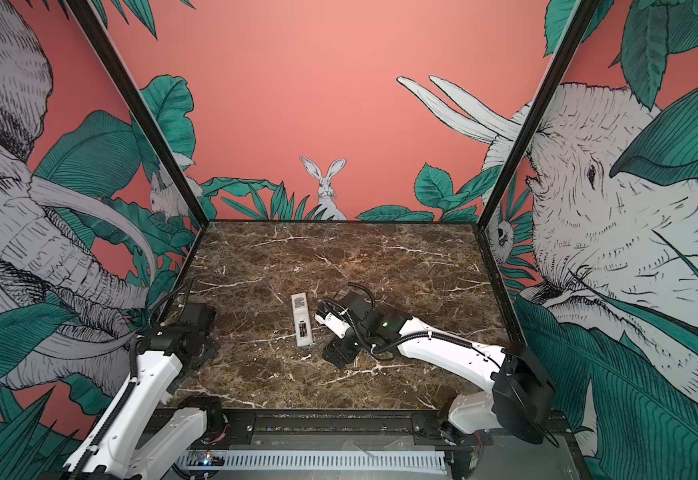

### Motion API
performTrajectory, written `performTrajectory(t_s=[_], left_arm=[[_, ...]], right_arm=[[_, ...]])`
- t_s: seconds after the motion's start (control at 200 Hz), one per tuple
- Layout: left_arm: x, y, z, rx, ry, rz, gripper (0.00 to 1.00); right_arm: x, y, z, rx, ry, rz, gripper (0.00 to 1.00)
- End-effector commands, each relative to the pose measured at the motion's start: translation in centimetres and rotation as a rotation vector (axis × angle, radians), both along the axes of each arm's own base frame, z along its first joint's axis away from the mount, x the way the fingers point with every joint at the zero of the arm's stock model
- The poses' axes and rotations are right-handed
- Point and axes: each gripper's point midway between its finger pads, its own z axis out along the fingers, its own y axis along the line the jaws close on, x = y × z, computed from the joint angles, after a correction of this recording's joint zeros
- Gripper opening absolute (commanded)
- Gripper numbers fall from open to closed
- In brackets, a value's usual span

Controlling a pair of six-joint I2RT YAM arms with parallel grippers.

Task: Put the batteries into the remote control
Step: 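Move the left gripper to the white cover lying near the table edge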

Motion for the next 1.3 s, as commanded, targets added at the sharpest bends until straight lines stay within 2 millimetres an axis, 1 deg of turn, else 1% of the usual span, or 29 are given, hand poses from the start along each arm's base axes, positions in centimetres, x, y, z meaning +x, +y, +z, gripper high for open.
performTrajectory(t_s=[0.0,0.035,0.095,0.19,0.34,0.405,0.455,0.49,0.545,0.68,0.865,0.905,1.015,1.06,1.145,1.235,1.265,1.295], left_arm=[[-1.3,1.7,-0.3,0.055,0.004,0.077,0.99],[-1.6,1.9,-0.6,0.049,0.013,0.103,0.99],[-1.5,2.1,-1.3,0.009,0.025,0.126,0.99],[-1.8,3.0,-1.9,-0.021,0.047,0.179,0.99],[-2.4,4.4,-2.4,-0.055,0.027,0.275,0.99],[-2.8,5.2,-2.6,-0.038,0.014,0.305,0.99],[-2.3,5.4,-3.3,-0.072,-0.016,0.297,0.99],[-2.3,5.7,-3.4,-0.064,-0.022,0.305,0.99],[-1.7,6.0,-3.6,-0.062,-0.047,0.293,0.99],[-1.3,7.0,-4.0,-0.059,-0.068,0.295,0.99],[-1.5,7.5,-6.9,-0.156,-0.026,0.340,0.99],[-1.5,7.7,-7.0,-0.156,-0.014,0.339,0.99],[-1.5,9.3,-6.2,-0.117,-0.011,0.327,0.99],[-1.6,9.6,-6.2,-0.121,-0.018,0.331,0.99],[-1.3,9.9,-6.9,-0.157,-0.039,0.333,0.99],[-0.4,9.9,-8.0,-0.222,-0.058,0.317,0.98],[-0.3,9.9,-8.0,-0.233,-0.055,0.315,0.98],[0.3,10.0,-8.1,-0.240,-0.076,0.296,0.98]], right_arm=[[0.1,-0.1,1.2,-0.005,-0.014,0.020,0.81],[0.1,-0.1,1.1,-0.012,-0.008,0.024,0.81],[0.0,-0.1,1.1,-0.019,-0.003,0.030,0.81],[0.0,-0.2,1.2,-0.032,-0.004,0.037,0.81],[-0.2,-0.5,1.3,-0.043,-0.004,0.046,0.82],[-0.2,-0.6,1.1,-0.052,-0.004,0.048,0.82],[-0.3,-0.8,1.0,-0.058,-0.004,0.051,0.82],[-0.3,-0.9,0.9,-0.063,-0.004,0.051,0.82],[-0.3,-1.0,0.8,-0.066,-0.003,0.054,0.82],[-0.2,-1.3,0.8,-0.076,-0.005,0.056,0.82],[0.0,-1.4,0.5,-0.072,0.001,0.053,0.82],[0.1,-1.4,0.6,-0.071,-0.001,0.050,0.82],[0.4,-1.3,0.6,-0.066,-0.002,0.047,0.82],[0.6,-1.3,0.5,-0.066,-0.006,0.041,0.82],[0.8,-1.3,0.4,-0.064,-0.003,0.038,0.83],[0.9,-1.1,0.5,-0.064,-0.002,0.039,0.83],[0.9,-1.1,0.5,-0.062,-0.004,0.038,0.83],[0.9,-1.2,0.5,-0.061,-0.005,0.038,0.82]])
